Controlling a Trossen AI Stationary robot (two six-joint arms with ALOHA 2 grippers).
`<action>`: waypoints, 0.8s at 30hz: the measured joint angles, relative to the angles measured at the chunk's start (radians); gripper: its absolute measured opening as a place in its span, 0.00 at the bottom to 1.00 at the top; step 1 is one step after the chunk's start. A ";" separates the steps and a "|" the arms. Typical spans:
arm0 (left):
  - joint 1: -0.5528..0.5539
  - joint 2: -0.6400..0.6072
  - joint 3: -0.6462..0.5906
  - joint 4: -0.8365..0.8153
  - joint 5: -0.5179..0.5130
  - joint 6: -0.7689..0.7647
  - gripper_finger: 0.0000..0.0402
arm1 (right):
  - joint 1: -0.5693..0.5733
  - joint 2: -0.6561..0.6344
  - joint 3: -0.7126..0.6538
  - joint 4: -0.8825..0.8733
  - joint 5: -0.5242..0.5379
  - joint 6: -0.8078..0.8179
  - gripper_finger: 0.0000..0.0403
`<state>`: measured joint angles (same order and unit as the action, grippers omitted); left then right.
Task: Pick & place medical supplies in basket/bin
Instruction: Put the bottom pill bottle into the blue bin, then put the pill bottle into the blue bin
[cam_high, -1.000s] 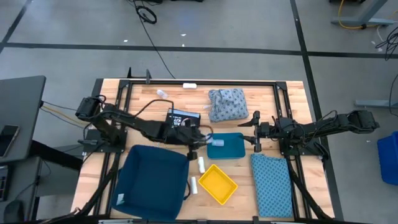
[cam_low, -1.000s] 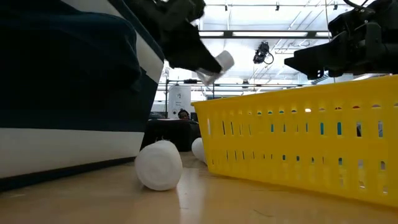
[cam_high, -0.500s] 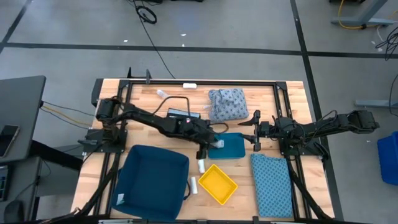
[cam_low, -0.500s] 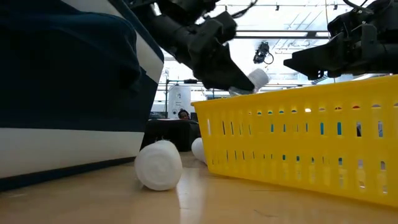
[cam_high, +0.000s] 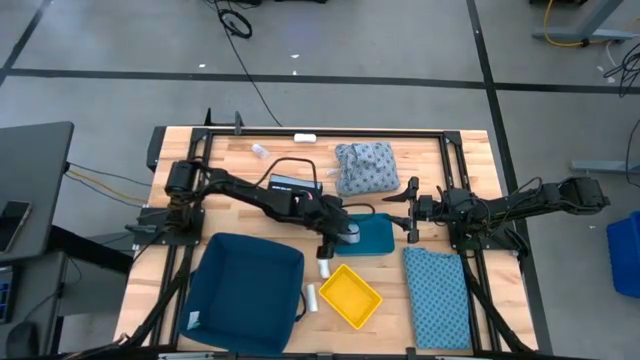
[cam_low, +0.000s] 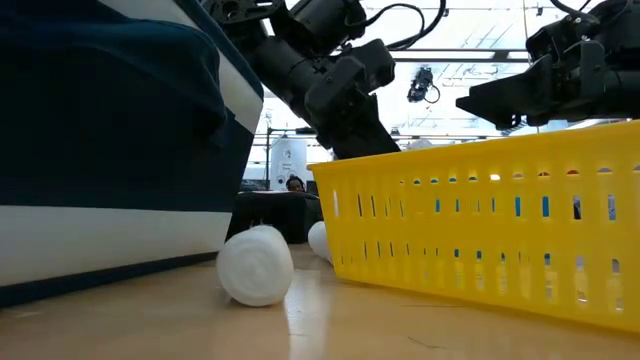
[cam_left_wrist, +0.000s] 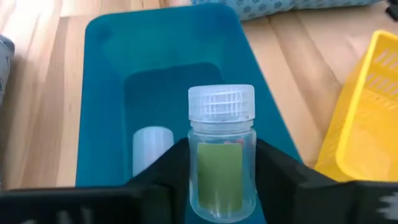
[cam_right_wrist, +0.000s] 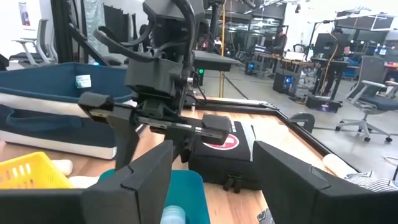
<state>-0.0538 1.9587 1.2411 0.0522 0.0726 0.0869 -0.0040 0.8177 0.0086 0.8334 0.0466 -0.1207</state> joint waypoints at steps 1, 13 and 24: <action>0.003 -0.003 0.000 -0.007 0.013 -0.006 0.44 | 0.000 0.000 0.000 0.000 0.002 0.000 0.58; 0.020 -0.006 0.006 -0.032 0.016 -0.041 0.70 | 0.000 0.000 0.000 -0.007 0.004 0.000 0.58; 0.058 -0.216 0.043 -0.388 -0.217 0.049 0.65 | 0.000 0.000 0.000 -0.035 0.005 0.002 0.58</action>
<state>0.0040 1.7430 1.2846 -0.3356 -0.1440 0.1360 -0.0040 0.8177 0.0087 0.7985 0.0512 -0.1190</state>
